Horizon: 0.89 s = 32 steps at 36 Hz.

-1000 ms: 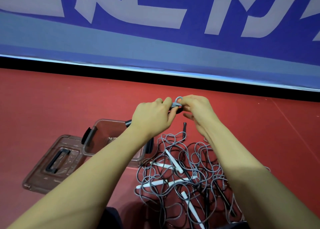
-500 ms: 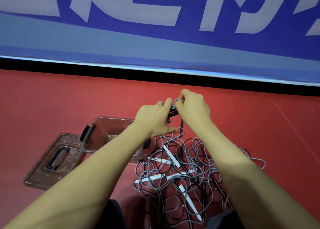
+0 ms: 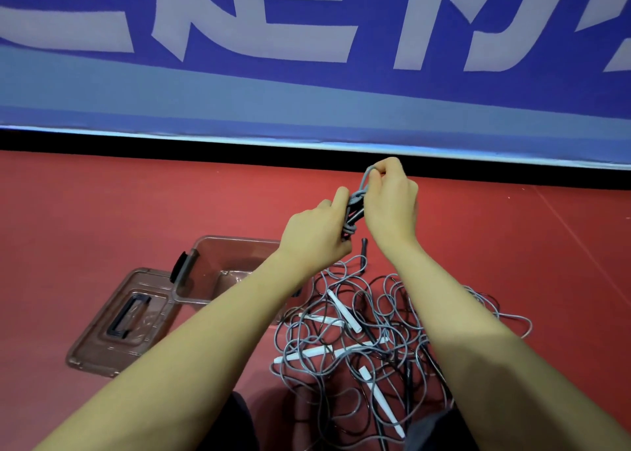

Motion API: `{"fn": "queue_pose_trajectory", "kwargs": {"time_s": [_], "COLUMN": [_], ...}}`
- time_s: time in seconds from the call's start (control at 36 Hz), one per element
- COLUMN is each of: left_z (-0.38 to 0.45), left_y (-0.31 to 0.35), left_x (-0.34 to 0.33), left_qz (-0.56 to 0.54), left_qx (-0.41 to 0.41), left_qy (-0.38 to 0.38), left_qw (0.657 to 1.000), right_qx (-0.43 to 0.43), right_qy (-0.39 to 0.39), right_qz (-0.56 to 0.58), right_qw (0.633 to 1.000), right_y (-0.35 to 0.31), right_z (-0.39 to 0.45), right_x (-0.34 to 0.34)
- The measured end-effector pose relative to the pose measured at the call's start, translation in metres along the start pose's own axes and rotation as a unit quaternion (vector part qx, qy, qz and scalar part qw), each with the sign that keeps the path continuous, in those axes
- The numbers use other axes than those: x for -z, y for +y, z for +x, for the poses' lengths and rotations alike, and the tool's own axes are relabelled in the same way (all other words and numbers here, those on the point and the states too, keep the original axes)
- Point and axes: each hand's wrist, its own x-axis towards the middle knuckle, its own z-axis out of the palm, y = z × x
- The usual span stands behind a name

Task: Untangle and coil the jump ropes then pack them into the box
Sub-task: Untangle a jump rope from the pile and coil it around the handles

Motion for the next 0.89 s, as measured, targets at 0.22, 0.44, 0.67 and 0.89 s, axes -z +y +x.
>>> {"fn": "queue_pose_trajectory", "kwargs": {"time_s": [0.22, 0.44, 0.67, 0.89], "left_z": [-0.014, -0.040, -0.071, -0.137], "left_y": [-0.005, -0.040, -0.091, -0.136], "left_x": [0.010, 0.016, -0.020, -0.077], "left_qz": [-0.161, -0.339, -0.396, -0.359], "left_qx": [0.036, 0.124, 0.193, 0.306], "left_qy": [-0.021, -0.050, -0.046, -0.050], "left_qw": [0.986, 0.931, 0.897, 0.881], "right_qx": [0.004, -0.069, -0.141, -0.154], "right_qy": [-0.066, -0.216, -0.313, -0.382], "right_qz": [0.146, 0.145, 0.162, 0.114], "right_qw": [0.987, 0.963, 0.925, 0.904], "right_y": [0.001, -0.007, 0.002, 0.028], "right_z": [-0.009, -0.033, -0.080, -0.142], "right_x": [-0.002, -0.038, -0.104, -0.167]}}
